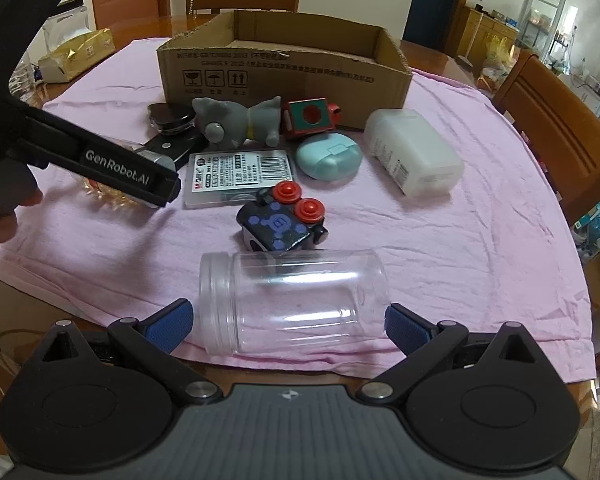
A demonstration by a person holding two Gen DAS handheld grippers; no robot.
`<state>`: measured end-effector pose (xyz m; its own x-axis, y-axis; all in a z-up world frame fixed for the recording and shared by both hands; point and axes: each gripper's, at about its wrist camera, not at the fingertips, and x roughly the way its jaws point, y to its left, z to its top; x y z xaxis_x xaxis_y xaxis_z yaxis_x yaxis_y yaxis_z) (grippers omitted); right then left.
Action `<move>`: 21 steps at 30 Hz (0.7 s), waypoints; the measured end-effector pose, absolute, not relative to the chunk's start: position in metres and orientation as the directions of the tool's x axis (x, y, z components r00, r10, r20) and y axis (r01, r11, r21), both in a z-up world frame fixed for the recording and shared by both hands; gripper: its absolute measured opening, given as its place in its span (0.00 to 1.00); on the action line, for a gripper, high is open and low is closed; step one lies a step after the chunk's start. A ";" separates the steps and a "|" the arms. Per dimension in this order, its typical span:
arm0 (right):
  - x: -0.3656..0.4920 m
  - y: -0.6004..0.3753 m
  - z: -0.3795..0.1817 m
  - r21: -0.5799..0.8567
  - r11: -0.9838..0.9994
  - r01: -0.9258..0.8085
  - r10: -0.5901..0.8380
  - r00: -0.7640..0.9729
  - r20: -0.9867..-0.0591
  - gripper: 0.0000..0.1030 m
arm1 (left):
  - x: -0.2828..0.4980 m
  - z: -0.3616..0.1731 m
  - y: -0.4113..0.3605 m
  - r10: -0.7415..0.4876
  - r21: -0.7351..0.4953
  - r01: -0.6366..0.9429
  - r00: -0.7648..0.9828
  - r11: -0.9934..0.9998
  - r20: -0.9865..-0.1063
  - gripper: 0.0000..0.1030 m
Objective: Organize rigid objects
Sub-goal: 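Grasp the clear plastic jar with the right tool while the left tool grasps the gold-capsule bottle, then lift and carry the jar and bottle toward the cardboard box with both tools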
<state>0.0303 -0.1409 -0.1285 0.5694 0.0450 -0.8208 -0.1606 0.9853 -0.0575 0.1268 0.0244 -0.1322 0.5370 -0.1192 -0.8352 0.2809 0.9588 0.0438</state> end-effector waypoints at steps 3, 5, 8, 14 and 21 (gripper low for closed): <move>0.033 -0.138 -0.129 -0.059 0.983 -0.173 0.050 0.565 -0.823 1.00 | 0.124 -0.135 0.027 -0.094 0.083 0.291 0.545 0.953 -0.833 0.99; 0.035 -0.136 -0.131 -0.059 0.982 -0.181 0.053 0.556 -0.829 1.00 | 0.124 -0.136 0.030 -0.091 0.089 0.295 0.545 0.951 -0.833 0.99; 0.038 -0.135 -0.134 -0.066 0.979 -0.195 0.052 0.546 -0.836 1.00 | 0.124 -0.139 0.032 -0.078 0.104 0.296 0.544 0.950 -0.835 0.99; 0.045 -0.142 -0.144 -0.036 0.977 -0.210 0.079 0.513 -0.855 1.00 | 0.122 -0.141 0.031 -0.075 0.138 0.327 0.561 0.935 -0.825 0.99; 0.051 -0.149 -0.146 0.003 0.971 -0.240 0.123 0.484 -0.867 1.00 | 0.119 -0.138 0.027 -0.062 0.174 0.345 0.576 0.922 -0.815 0.99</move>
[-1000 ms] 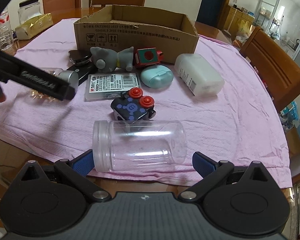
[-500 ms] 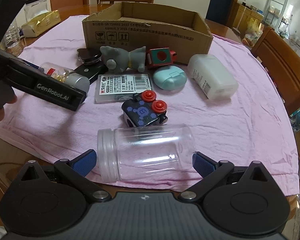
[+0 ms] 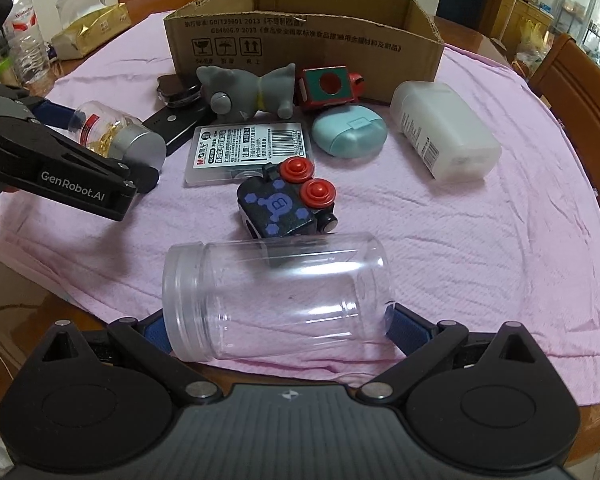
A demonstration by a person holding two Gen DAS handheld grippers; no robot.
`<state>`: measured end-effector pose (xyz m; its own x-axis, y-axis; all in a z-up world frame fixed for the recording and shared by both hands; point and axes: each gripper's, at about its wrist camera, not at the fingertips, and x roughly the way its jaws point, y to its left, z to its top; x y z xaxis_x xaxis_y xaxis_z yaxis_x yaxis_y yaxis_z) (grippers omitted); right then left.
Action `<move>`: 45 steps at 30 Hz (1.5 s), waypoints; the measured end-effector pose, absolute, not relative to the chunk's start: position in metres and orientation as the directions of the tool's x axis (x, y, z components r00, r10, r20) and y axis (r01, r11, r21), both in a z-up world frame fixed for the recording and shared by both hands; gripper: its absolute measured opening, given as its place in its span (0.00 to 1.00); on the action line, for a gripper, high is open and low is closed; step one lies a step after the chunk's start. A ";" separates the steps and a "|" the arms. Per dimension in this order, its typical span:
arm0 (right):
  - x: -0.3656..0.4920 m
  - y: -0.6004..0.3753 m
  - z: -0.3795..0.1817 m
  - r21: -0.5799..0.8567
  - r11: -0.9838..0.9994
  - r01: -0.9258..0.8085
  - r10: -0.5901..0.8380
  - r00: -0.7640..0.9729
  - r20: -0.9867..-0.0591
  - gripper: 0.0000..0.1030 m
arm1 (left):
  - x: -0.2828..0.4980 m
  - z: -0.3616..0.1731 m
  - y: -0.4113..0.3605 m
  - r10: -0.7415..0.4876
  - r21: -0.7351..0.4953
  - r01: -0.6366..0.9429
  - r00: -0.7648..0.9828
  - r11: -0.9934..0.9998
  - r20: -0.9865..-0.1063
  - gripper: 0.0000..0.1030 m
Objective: Organize rigid objects
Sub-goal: 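Lift and carry the jar and bottle toward the cardboard box with both tools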
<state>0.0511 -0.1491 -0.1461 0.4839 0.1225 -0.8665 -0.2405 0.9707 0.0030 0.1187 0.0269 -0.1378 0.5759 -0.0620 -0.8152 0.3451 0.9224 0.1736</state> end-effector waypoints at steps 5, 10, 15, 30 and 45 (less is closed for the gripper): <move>0.050 -0.148 -0.138 -0.011 0.965 -0.264 0.125 0.492 -0.862 1.00 | 0.121 -0.135 0.028 -0.081 0.146 0.341 0.573 0.929 -0.816 0.98; 0.049 -0.147 -0.130 -0.013 0.954 -0.300 0.145 0.499 -0.854 0.95 | 0.123 -0.131 0.032 -0.113 0.113 0.345 0.571 0.932 -0.813 0.92; 0.049 -0.148 -0.127 -0.017 0.953 -0.302 0.145 0.505 -0.851 0.93 | 0.125 -0.131 0.035 -0.115 0.100 0.335 0.564 0.937 -0.818 0.92; 0.056 -0.148 -0.118 -0.008 0.954 -0.301 0.143 0.475 -0.868 0.93 | 0.129 -0.122 0.039 -0.146 0.087 0.420 0.491 0.903 -0.859 0.90; 0.068 -0.135 -0.086 -0.062 0.951 -0.304 0.100 0.490 -0.866 0.93 | 0.131 -0.097 0.050 -0.199 0.094 0.530 0.468 0.843 -0.861 0.90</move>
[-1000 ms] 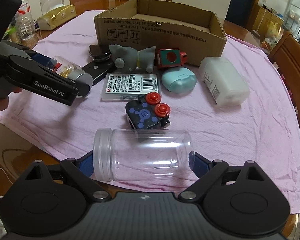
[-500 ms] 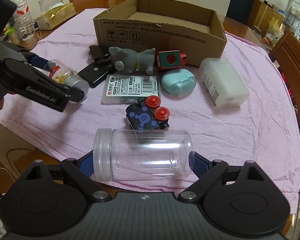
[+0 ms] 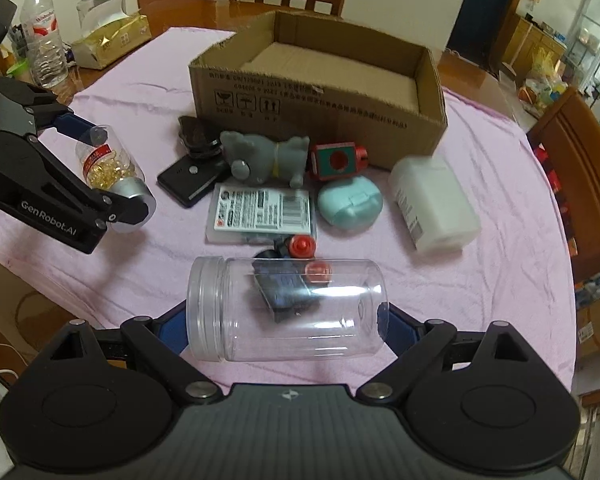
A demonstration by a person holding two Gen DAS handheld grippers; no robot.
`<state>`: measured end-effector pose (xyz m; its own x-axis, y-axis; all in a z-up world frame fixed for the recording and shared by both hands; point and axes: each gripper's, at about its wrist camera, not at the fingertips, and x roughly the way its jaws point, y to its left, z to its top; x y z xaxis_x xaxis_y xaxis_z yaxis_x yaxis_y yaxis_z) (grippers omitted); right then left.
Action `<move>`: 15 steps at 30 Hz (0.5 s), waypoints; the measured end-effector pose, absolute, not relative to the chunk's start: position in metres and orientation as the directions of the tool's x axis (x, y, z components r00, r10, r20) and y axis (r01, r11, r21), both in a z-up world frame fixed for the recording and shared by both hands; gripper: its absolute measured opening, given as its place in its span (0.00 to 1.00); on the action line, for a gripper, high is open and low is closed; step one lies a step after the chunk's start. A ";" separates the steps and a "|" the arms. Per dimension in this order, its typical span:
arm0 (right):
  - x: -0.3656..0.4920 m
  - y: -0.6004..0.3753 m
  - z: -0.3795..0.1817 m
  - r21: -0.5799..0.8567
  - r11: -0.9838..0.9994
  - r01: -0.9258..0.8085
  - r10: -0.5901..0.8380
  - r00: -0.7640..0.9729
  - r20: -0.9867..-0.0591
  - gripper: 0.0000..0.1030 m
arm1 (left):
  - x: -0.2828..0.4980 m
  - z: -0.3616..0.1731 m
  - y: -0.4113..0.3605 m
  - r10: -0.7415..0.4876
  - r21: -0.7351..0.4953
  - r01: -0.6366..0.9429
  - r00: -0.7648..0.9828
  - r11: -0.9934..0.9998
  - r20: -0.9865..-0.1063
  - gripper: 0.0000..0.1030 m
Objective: Organize rigid objects
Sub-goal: 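Lift and carry the jar and bottle toward the cardboard box with both tools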
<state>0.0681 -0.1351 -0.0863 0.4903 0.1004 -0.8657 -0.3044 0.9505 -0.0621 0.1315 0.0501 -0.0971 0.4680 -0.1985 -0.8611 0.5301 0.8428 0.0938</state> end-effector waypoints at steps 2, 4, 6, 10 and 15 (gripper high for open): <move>0.071 -0.135 -0.081 -0.055 0.947 -0.318 0.114 0.488 -0.865 0.93 | 0.132 -0.093 0.052 -0.199 0.092 0.525 0.472 0.846 -0.859 0.90; 0.075 -0.136 -0.076 -0.044 0.942 -0.333 0.131 0.483 -0.866 0.93 | 0.134 -0.089 0.053 -0.202 0.086 0.516 0.475 0.852 -0.856 0.90; 0.080 -0.137 -0.072 -0.037 0.934 -0.354 0.149 0.483 -0.863 0.93 | 0.135 -0.085 0.053 -0.195 0.085 0.505 0.476 0.859 -0.858 0.90; 0.094 -0.143 -0.066 -0.019 0.912 -0.411 0.196 0.475 -0.858 0.93 | 0.138 -0.070 0.049 -0.159 0.102 0.476 0.478 0.874 -0.864 0.90; 0.119 -0.156 -0.053 0.009 0.888 -0.460 0.252 0.471 -0.846 0.93 | 0.148 -0.041 0.037 -0.149 0.111 0.458 0.493 0.882 -0.857 0.90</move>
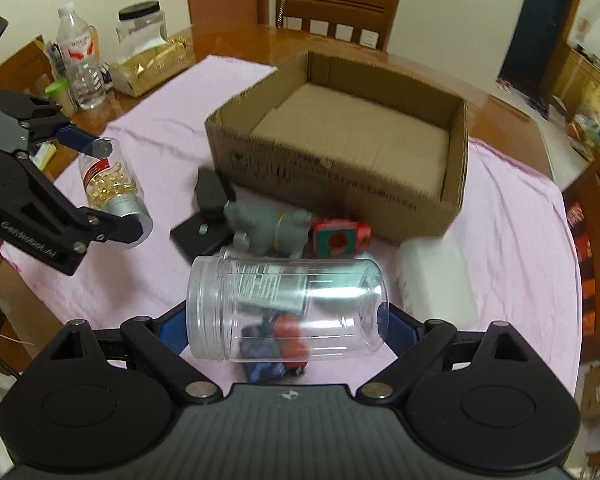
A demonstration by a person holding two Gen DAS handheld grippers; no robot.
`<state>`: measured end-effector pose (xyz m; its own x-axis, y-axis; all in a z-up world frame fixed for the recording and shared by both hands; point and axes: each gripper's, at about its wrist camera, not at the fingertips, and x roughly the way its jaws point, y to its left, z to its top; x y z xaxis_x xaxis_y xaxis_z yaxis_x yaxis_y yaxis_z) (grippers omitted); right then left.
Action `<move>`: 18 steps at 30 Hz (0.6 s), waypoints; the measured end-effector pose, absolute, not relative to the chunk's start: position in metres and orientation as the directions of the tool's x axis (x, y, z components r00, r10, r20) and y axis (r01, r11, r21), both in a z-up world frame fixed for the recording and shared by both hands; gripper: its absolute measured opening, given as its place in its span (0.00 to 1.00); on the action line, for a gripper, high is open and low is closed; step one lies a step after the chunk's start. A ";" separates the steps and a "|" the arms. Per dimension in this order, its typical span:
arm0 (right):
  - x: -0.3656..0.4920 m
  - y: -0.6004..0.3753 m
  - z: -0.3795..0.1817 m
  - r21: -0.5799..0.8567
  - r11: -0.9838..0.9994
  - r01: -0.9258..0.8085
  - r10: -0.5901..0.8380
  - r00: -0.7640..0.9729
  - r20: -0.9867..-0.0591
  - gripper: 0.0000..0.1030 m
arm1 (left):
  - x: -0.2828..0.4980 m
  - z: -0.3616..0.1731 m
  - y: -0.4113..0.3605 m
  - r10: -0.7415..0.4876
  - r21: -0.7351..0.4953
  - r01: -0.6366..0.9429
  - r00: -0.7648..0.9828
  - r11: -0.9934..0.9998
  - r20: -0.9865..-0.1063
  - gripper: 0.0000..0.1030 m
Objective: Organize rigid objects
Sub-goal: 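Lift and carry the jar and bottle toward the cardboard box with both tools, then lower the bottle into the box and open the left tool while the right tool releases the jar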
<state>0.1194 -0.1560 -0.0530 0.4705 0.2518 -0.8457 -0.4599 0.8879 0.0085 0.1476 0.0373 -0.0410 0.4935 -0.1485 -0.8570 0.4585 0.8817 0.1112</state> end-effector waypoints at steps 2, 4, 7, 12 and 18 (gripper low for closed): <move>0.131 -0.161 -0.046 0.017 0.880 -0.475 0.273 0.475 -0.837 0.93 | 0.154 -0.028 0.032 -0.153 0.113 0.455 0.508 0.883 -0.848 0.90; 0.145 -0.166 -0.039 0.032 0.874 -0.485 0.295 0.477 -0.828 0.93 | 0.161 -0.015 0.027 -0.163 0.109 0.451 0.523 0.886 -0.837 0.90; 0.164 -0.173 -0.029 0.050 0.870 -0.490 0.319 0.484 -0.815 0.93 | 0.178 -0.001 0.018 -0.173 0.099 0.437 0.539 0.894 -0.824 0.90; 0.198 -0.180 -0.020 0.042 0.875 -0.483 0.319 0.508 -0.800 0.93 | 0.221 0.009 0.002 -0.175 0.086 0.401 0.571 0.912 -0.802 0.90; 0.233 -0.183 -0.018 0.011 0.882 -0.471 0.297 0.538 -0.789 0.93 | 0.281 -0.002 -0.011 -0.146 0.084 0.341 0.596 0.936 -0.790 0.90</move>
